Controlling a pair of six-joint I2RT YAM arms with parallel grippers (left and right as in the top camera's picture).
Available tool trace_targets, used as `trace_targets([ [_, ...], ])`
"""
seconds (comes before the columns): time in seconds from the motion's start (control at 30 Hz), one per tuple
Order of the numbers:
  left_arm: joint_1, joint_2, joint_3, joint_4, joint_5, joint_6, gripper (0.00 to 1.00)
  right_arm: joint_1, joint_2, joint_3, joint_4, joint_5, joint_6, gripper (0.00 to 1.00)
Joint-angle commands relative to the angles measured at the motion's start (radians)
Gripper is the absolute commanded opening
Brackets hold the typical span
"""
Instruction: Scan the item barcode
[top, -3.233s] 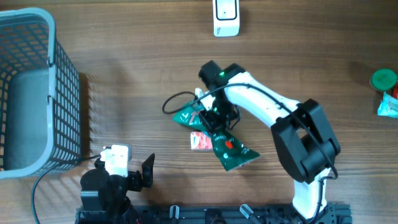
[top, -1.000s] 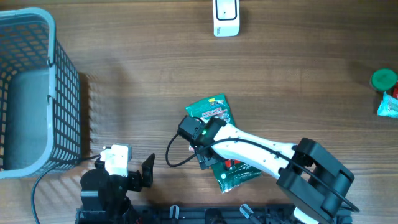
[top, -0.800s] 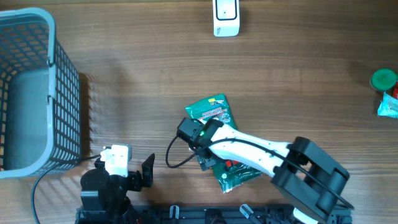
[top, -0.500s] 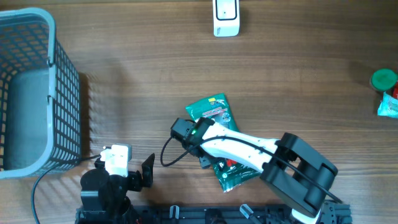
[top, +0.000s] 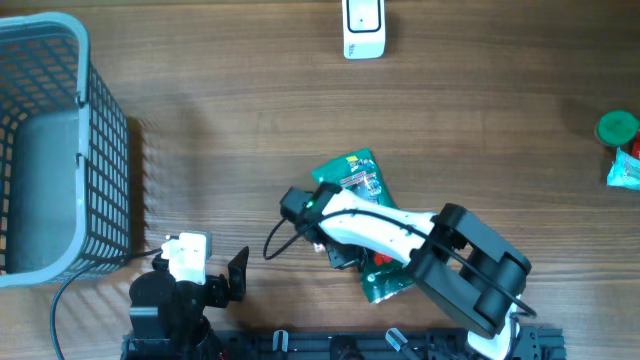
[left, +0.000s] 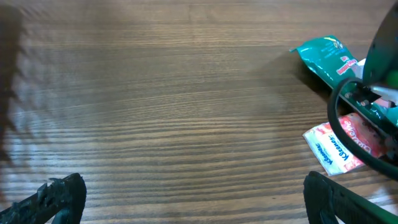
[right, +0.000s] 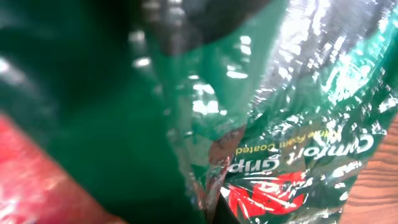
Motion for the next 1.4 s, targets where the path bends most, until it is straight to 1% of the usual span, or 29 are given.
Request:
trace_targets([
  [0.0,0.006,-0.007,-0.001,-0.001,0.012,-0.006,1.00,0.003,-0.076,0.114,-0.030,-0.131,-0.127,0.04],
  [0.03,0.006,-0.007,-0.001,-0.001,0.012,-0.006,1.00,0.000,-0.111,0.142,-0.024,-0.174,-0.172,0.04],
  [0.1,0.006,-0.007,-0.001,-0.001,0.012,-0.006,1.00,-0.028,-0.215,0.175,0.035,-0.350,-0.277,0.04],
  [0.2,0.006,-0.007,-0.001,-0.001,0.012,-0.006,1.00,-0.121,-0.308,0.175,0.079,-0.546,-0.334,0.04],
  [0.27,0.006,-0.007,-0.001,-0.001,0.012,-0.006,1.00,-0.191,-0.323,0.175,0.077,-0.670,-0.402,0.04],
  [0.3,0.006,-0.007,-0.001,-0.001,0.012,-0.006,1.00,-0.225,-0.323,0.174,0.078,-0.756,-0.461,0.04],
  [0.43,0.006,-0.007,-0.001,-0.001,0.012,-0.006,1.00,-0.352,-0.317,0.138,0.127,-1.167,-0.712,0.04],
  [0.47,0.006,-0.007,-0.001,-0.001,0.012,-0.006,1.00,-0.377,-0.315,0.123,0.140,-1.229,-0.759,0.04],
  [0.6,0.006,-0.007,-0.001,-0.001,0.012,-0.006,1.00,-0.438,-0.308,0.057,0.198,-1.308,-0.860,0.04],
  [0.67,0.006,-0.007,-0.001,-0.001,0.012,-0.006,1.00,-0.449,-0.308,0.007,0.243,-1.430,-0.977,0.04],
  [0.7,0.006,-0.007,-0.001,-0.001,0.012,-0.006,1.00,-0.450,-0.308,-0.023,0.257,-1.531,-1.094,0.04],
  [0.73,0.006,-0.007,-0.001,-0.001,0.012,-0.006,1.00,-0.450,-0.308,-0.039,0.261,-1.584,-1.167,0.04],
  [0.77,0.006,-0.007,-0.001,-0.001,0.012,-0.006,1.00,-0.447,-0.308,-0.061,0.263,-1.647,-1.276,0.04],
  [0.83,0.006,-0.007,-0.001,-0.001,0.012,-0.006,1.00,-0.447,-0.308,-0.094,0.279,-1.701,-1.373,0.04],
  [0.9,0.006,-0.007,-0.001,-0.001,0.012,-0.006,1.00,-0.447,-0.308,-0.114,0.302,-1.724,-1.415,0.04],
  [1.0,0.006,-0.007,-0.001,-0.001,0.012,-0.006,1.00,-0.447,-0.308,-0.121,0.341,-1.724,-1.418,0.04],
  [1.17,0.006,-0.007,-0.001,-0.001,0.012,-0.006,1.00,-0.447,-0.308,-0.121,0.358,-1.708,-1.418,0.04],
  [1.37,0.006,-0.007,-0.001,-0.001,0.012,-0.006,1.00,-0.447,-0.308,-0.121,0.394,-1.608,-1.418,0.04],
])
